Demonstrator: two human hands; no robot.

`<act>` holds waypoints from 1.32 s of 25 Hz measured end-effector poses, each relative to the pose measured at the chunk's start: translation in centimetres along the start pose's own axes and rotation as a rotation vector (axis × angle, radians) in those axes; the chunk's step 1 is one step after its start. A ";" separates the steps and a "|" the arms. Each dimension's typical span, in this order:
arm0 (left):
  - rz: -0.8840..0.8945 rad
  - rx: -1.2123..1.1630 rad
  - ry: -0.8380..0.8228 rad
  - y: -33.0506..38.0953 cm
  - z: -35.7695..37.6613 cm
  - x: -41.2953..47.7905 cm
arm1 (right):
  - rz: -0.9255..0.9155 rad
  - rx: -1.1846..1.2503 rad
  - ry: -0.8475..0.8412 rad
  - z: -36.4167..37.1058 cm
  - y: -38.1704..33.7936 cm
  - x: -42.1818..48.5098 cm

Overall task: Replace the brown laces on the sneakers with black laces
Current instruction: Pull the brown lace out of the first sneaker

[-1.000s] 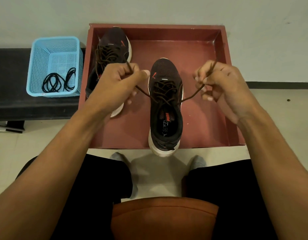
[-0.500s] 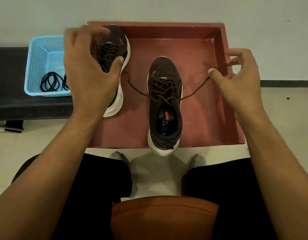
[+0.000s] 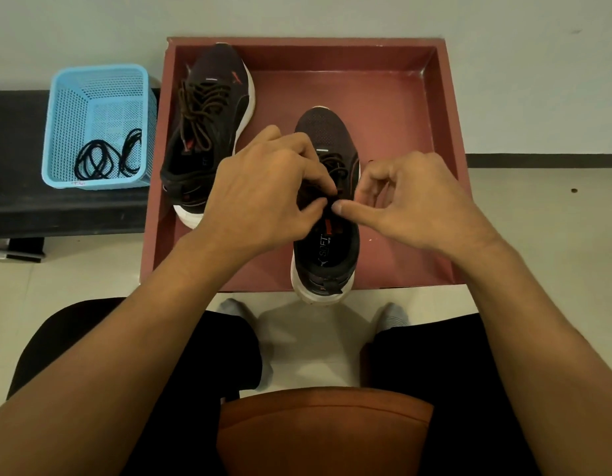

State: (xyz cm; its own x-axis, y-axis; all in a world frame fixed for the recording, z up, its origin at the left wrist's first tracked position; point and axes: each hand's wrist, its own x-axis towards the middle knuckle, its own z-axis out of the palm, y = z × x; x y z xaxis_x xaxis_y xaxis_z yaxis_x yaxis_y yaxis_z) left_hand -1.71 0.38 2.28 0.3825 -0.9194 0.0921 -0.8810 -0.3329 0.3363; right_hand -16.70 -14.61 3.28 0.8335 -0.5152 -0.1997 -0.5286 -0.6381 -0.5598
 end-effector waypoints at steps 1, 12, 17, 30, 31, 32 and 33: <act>-0.008 0.016 0.013 0.4 0.1 0.0 | 0.010 -0.008 -0.017 0.3 -0.1 0.0; -0.017 0.045 0.045 0.9 0.8 0.4 | 0.142 0.179 -0.048 0.3 0.4 0.0; -0.116 -0.115 0.069 0.7 1.1 0.3 | 0.216 0.307 -0.107 0.1 0.7 0.0; -0.008 -0.141 0.045 -0.7 -0.1 -0.1 | 0.202 0.336 -0.141 -0.2 1.0 -0.2; 0.048 -0.086 0.029 -0.2 0.1 -0.1 | 0.198 0.334 -0.141 -0.3 1.0 -0.1; 0.076 -0.040 0.023 0.2 0.4 0.0 | 0.195 0.330 -0.141 -0.3 1.1 -0.1; 0.082 -0.006 0.032 0.5 0.7 0.1 | 0.194 0.325 -0.141 -0.3 1.1 -0.1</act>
State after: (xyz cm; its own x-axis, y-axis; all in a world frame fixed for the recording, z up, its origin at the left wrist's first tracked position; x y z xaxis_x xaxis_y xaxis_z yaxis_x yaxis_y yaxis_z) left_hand -2.29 0.04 1.81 0.3183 -0.9361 0.1497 -0.9080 -0.2557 0.3318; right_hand -17.41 -15.42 2.95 0.7493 -0.5102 -0.4222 -0.6184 -0.3111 -0.7216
